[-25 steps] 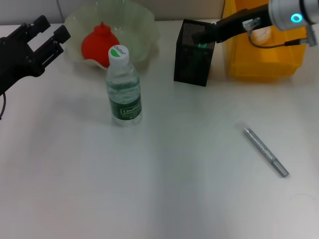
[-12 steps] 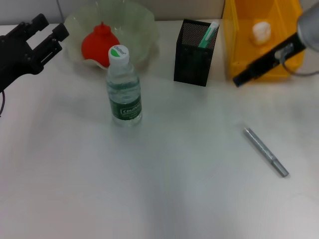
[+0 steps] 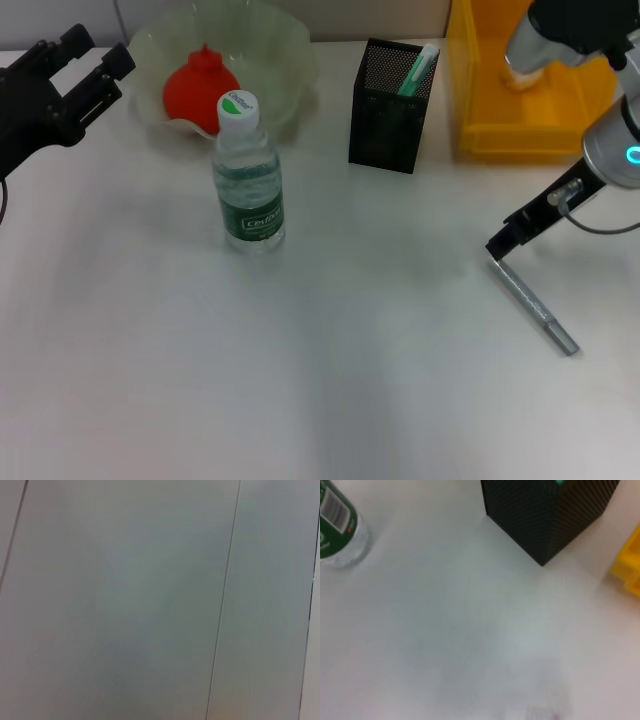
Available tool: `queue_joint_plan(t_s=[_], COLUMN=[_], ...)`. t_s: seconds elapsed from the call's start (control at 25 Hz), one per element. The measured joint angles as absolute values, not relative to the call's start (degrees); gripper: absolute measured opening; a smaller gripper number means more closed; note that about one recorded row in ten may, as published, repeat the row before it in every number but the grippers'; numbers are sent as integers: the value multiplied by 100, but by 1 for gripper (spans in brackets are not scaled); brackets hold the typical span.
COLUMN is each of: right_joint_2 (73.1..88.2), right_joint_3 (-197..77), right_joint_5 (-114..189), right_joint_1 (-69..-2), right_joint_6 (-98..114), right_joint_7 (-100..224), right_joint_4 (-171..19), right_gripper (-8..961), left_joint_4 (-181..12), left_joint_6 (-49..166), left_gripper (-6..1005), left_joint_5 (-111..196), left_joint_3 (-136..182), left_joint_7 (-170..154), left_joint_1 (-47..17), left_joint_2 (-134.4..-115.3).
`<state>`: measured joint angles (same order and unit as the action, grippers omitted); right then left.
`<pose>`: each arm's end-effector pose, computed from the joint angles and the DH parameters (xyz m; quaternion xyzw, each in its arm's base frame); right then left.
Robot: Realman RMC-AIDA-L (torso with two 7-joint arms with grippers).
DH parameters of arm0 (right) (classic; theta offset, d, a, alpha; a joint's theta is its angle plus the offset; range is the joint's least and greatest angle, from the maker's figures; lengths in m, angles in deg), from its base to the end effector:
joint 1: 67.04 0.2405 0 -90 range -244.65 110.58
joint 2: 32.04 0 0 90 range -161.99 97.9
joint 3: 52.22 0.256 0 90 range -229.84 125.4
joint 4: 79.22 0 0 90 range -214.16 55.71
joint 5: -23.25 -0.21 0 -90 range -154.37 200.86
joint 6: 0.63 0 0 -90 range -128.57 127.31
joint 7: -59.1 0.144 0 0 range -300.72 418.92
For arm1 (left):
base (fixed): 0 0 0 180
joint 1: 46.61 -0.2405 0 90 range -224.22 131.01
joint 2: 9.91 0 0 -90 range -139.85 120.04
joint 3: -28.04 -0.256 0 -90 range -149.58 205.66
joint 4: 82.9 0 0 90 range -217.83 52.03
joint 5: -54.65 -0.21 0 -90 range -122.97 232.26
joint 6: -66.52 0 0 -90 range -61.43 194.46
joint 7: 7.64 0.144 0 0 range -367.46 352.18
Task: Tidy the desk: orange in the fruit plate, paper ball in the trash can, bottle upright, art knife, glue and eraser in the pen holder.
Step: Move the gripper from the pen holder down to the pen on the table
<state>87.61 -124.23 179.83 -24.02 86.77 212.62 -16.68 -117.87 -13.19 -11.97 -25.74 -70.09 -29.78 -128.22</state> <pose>0.1983 0.3800 -0.0055 -0.8616 0.4235 -0.2061 0.1890 -0.2877 0.3200 0.0447 -0.8069 -0.2036 -0.4226 0.3590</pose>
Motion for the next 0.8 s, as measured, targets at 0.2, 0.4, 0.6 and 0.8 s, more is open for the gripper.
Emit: queue_joint_plan(t_s=[0.2,0.4,0.6,0.8], right_joint_2=[8761,8761,8751,8738], right_joint_3=[-12432,-12443,-12454,-12463], right_joint_5=[17971,17943,17693,17688], right_joint_1=[-2406,-2404,-2376,-2329], right_joint_6=[8444,8219,8136,8141], right_joint_7=[21242,21166,20999,20987], right_joint_4=[-1975,-2176,-2309,-2366], right_gripper=[456,457,454,451], left_joint_4=[-11787,-11787,-11787,-11787], left_joint_6=[-1320,-1323,-1327,-1343], left_gripper=[604,604,604,604], left_joint_5=[-1203,-1207,-1207,-1208], left_joint_3=[-2575,-2575,-2575,-2575], left_joint_7=[-7004,-7004,-7004,-7004], left_joint_1=[-2956,-2956,-2955,-2956], left_joint_2=[-12820,-12829,-12829,-12829])
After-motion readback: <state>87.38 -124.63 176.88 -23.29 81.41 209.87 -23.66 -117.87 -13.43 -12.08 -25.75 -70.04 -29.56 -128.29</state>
